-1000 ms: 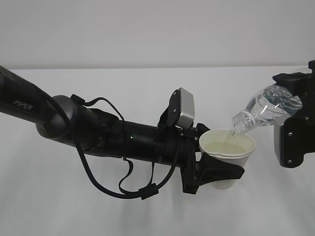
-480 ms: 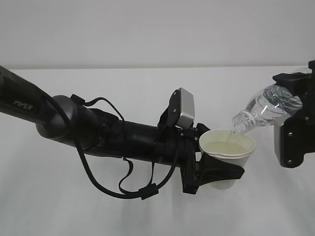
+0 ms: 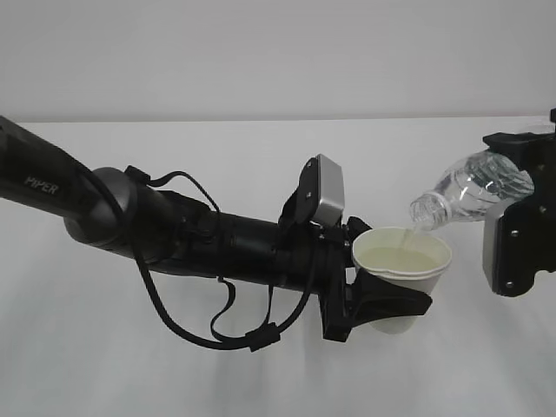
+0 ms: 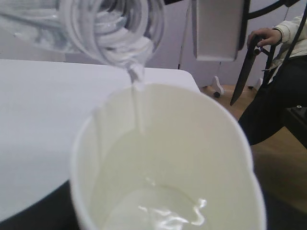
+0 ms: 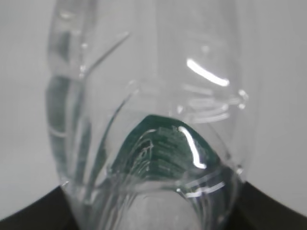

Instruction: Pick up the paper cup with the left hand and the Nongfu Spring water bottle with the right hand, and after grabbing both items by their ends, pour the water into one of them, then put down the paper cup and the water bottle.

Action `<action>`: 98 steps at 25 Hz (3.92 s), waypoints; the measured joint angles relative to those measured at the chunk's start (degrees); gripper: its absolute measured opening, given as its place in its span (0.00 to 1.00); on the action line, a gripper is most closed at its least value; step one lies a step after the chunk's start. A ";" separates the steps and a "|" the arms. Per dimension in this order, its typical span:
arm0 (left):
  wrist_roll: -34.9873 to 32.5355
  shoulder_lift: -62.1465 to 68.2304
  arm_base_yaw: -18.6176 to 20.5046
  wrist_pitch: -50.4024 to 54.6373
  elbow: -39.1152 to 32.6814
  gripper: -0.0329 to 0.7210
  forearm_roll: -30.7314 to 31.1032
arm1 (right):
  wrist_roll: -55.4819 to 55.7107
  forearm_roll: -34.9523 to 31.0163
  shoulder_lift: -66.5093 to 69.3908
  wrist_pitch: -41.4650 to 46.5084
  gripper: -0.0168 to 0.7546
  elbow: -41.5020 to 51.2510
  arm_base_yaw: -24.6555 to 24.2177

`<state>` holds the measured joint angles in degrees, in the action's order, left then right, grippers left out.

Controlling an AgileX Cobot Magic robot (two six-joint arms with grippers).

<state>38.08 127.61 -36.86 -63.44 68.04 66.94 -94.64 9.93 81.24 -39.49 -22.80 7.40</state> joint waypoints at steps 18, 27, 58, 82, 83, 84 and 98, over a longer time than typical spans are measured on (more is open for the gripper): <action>0.00 0.00 0.00 4.73 1.83 0.62 0.12 | 20.40 0.00 0.00 -1.74 0.56 1.23 0.00; 0.00 0.00 0.00 4.96 1.83 0.62 -0.21 | 31.30 0.00 0.14 -3.28 0.56 1.23 0.00; -0.87 0.00 6.00 5.15 1.83 0.62 0.98 | 76.92 -0.33 14.71 -24.80 0.51 4.35 0.00; -0.87 0.00 10.03 4.53 1.83 0.61 2.79 | 92.95 4.27 29.78 -24.94 0.51 -6.05 0.00; -0.87 0.00 10.11 4.53 1.83 0.61 2.79 | 93.36 4.43 30.61 -24.94 0.51 -6.54 0.00; -0.87 0.00 10.35 4.53 1.83 0.61 2.79 | 93.64 4.43 31.37 -24.94 0.51 -7.09 0.00; -0.87 0.00 11.13 4.53 1.83 0.61 3.03 | 94.08 4.96 40.03 -24.94 0.51 -14.56 0.00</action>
<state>37.22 127.61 -25.73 -58.91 69.88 69.97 -0.57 14.89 121.26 -64.43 -37.35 7.40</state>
